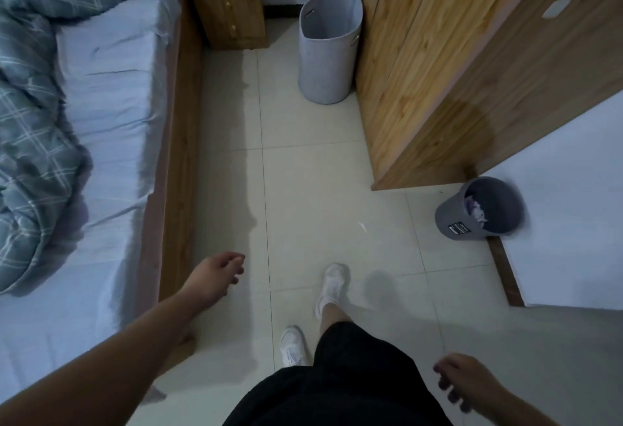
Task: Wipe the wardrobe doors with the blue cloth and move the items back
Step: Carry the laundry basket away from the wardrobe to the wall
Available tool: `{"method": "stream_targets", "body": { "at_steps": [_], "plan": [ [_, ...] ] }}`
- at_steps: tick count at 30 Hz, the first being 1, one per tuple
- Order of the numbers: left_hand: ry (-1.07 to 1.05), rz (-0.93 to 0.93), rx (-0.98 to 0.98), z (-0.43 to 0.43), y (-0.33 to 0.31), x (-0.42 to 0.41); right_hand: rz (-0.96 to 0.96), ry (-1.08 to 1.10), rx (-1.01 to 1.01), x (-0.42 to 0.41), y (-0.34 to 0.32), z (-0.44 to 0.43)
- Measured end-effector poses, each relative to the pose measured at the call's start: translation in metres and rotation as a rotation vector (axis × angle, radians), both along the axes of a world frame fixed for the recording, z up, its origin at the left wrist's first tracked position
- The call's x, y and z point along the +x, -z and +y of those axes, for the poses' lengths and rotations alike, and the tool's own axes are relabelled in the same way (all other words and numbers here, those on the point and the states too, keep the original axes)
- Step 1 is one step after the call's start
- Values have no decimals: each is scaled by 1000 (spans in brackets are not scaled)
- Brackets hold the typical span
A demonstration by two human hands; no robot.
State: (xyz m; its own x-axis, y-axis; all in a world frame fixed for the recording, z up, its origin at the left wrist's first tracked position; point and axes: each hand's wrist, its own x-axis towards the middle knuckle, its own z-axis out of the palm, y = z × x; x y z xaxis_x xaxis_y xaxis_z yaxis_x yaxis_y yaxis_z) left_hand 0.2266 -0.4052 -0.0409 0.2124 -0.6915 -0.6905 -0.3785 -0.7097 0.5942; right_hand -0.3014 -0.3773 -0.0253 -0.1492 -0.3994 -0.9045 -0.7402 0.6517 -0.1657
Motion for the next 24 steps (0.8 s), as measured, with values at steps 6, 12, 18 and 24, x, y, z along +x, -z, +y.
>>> {"method": "stream_targets", "body": {
  "at_steps": [6, 12, 18, 24],
  "plan": [
    [-42, -34, -10, -94, -4, 24, 17, 5, 39, 12, 16, -108],
    [-118, -64, 103, -119, -13, 38, -92, 40, -86, 80, 11, -281],
    [-194, -66, 268, -129, 1, 59, -185, -32, -260, 174, -13, -443],
    [-148, -49, 287, -224, 21, 117, -218, 21, -322, 247, -7, -548]
  ]
}}
